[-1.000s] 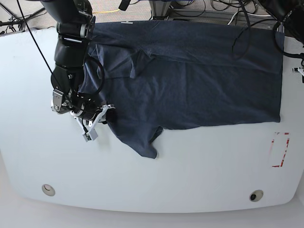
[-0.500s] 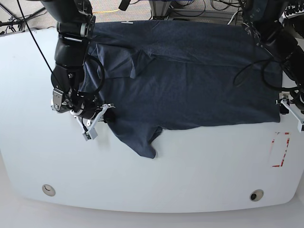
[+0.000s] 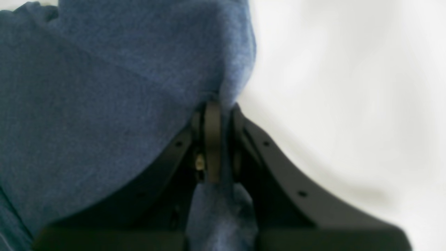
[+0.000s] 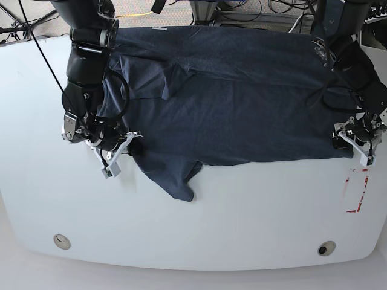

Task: Fold the T-shirt properly
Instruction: 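Release and move both grippers to grasp the shirt's side edge, then fold the grasped edge with both grippers over onto the shirt body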

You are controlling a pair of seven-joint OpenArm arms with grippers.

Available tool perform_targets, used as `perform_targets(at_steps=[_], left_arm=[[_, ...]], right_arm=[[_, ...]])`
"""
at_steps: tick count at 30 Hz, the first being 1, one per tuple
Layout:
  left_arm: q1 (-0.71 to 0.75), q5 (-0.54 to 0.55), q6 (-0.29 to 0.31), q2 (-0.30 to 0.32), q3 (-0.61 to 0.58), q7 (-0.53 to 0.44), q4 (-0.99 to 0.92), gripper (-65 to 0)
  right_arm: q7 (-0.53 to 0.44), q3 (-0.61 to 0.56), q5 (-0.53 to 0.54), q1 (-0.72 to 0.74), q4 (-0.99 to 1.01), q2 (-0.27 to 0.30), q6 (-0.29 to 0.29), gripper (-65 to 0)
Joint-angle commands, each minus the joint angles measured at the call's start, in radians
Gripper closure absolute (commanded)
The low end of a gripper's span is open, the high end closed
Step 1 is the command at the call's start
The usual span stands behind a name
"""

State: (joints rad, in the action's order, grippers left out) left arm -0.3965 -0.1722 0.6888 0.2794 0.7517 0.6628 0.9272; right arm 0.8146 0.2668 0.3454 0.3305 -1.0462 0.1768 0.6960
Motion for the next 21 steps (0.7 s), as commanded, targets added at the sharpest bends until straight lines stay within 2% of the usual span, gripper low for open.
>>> perform_targets(at_steps=[1,6,12,17,21], left_arm=[[-0.026,0.012,-0.005,0.036,-0.002,-0.018,0.017,-46.8],[-0.026,0.012,-0.005,0.070,-0.002,-0.022,0.011,-46.9],[-0.026,0.012,-0.005,0.103,-0.002,-0.085,-0.072,-46.9],[-0.052,0.012,-0.004,0.103,-0.004,-0.094,-0.116,-46.8],[-0.061,0.012,-0.002,0.077,-0.004,-0.093,-0.139,-46.7]], right_arm=[[-0.013,0.002,0.011,0.023,-0.016,0.011,0.002,0.0],[-0.013,0.002,0.016,0.012,-0.018,0.013,0.002,0.0],[-0.013,0.001,0.016,0.002,-0.018,0.013,0.002,0.0],[-0.013,0.001,0.016,-0.003,-0.018,0.010,0.002,0.0],[-0.013,-0.001,0.016,-0.003,-0.018,0.008,0.002,0.0]])
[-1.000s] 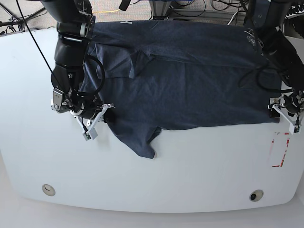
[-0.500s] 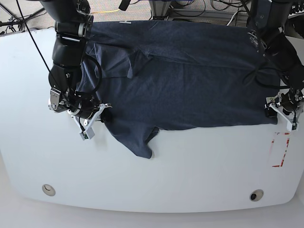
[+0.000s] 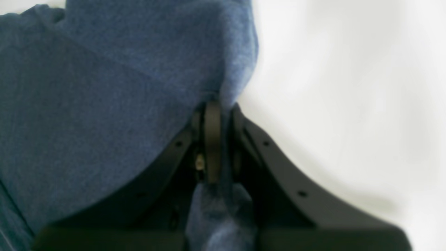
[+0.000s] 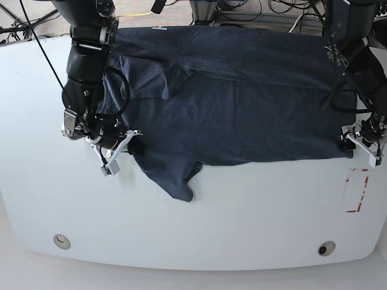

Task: Fold the T-shirt properly
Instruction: 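Fold the grasped edge with both grippers over onto the shirt body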

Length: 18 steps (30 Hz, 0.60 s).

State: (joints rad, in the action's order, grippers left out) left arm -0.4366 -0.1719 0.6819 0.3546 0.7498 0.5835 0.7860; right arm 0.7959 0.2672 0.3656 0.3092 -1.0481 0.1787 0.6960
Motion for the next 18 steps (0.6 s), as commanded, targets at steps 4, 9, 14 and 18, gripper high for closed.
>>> perform_targets(at_steps=[4,9,14,18], left_arm=[[-0.023,0.012,0.005,-0.025,-0.002,-0.013,0.000,-46.5],[-0.020,0.012,0.006,-0.047,-0.048,-0.013,0.005,-41.8],[-0.018,0.012,0.002,-0.047,-0.071,-0.017,0.006,-21.7],[-0.017,0.012,0.006,-0.044,-0.074,-0.015,0.008,0.0]], right_arm=[[0.006,-0.001,-0.004,0.018,-0.016,0.006,0.002,0.0],[0.006,-0.001,-0.004,0.018,-0.016,0.009,0.002,0.0],[0.006,-0.001,-0.007,0.023,-0.016,0.011,0.002,0.0],[0.006,-0.003,-0.006,0.026,-0.018,0.011,0.002,0.0]])
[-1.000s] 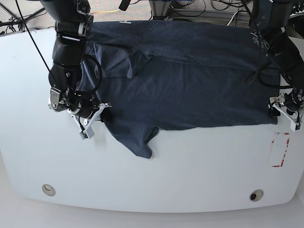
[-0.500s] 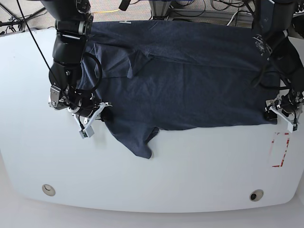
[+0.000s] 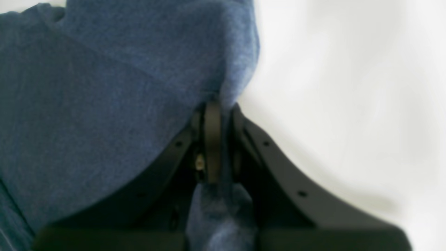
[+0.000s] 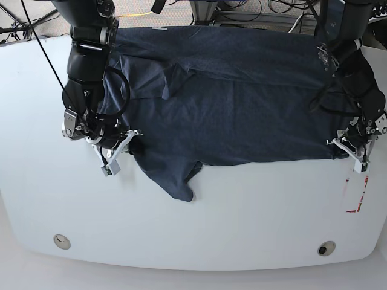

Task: Fold the T-shirt properly
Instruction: 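Fold the grasped edge with both grippers over onto the shirt body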

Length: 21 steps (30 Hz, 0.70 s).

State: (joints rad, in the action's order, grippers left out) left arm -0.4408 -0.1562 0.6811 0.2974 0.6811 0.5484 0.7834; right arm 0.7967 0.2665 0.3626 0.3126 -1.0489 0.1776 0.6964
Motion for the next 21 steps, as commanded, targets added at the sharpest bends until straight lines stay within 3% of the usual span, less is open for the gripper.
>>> perform_targets(at_steps=[1,7,12,21], left_arm=[[-0.014,-0.004,0.009,0.013,-0.005,0.022,0.012,0.0],[-0.014,-0.004,0.017,0.010,-0.002,0.054,0.104,0.0],[-0.008,-0.004,0.017,-0.007,-0.001,0.172,0.265,0.0],[0.033,-0.004,0.017,-0.040,-0.004,0.266,0.442,0.0]], right_arm=[[0.005,-0.002,-0.003,0.023,-0.017,0.013,0.002,0.0],[0.017,-0.002,-0.001,0.013,-0.152,0.012,0.002,0.0],[0.109,0.004,-0.006,0.015,-0.264,0.018,0.002,0.0],[0.200,0.006,-0.001,-0.017,-0.434,0.041,0.002,0.0]])
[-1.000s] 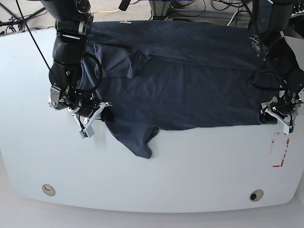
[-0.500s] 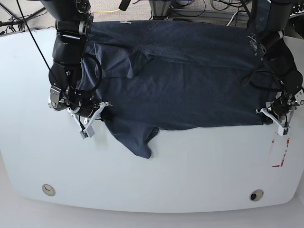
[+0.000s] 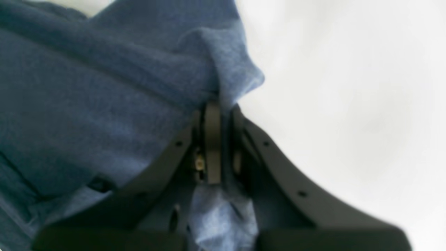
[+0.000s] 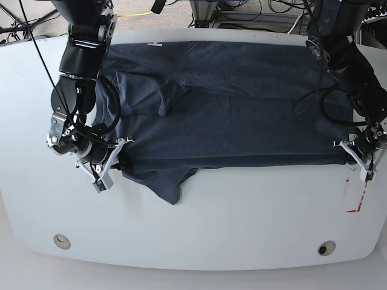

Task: Fold the T-shirt properly
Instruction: 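Fold the grasped edge with both grippers over onto the shirt body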

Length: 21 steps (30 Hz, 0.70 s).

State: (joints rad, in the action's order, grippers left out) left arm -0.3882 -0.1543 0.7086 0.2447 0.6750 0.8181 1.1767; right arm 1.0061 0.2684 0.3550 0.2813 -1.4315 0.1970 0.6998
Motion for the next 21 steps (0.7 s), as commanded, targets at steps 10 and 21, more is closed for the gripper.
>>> perform_targets(at_steps=[10,21], left_arm=[[0.123,-0.006,-0.010,-0.025,0.001,0.031,0.253,0.0],[0.360,-0.004,-0.010,-0.057,0.009,0.031,0.472,0.0]], right_arm=[[0.021,0.032,0.008,-0.173,-0.288,0.037,-0.002,0.0],[0.118,0.131,0.008,-0.420,-0.564,0.011,-0.002,0.0]])
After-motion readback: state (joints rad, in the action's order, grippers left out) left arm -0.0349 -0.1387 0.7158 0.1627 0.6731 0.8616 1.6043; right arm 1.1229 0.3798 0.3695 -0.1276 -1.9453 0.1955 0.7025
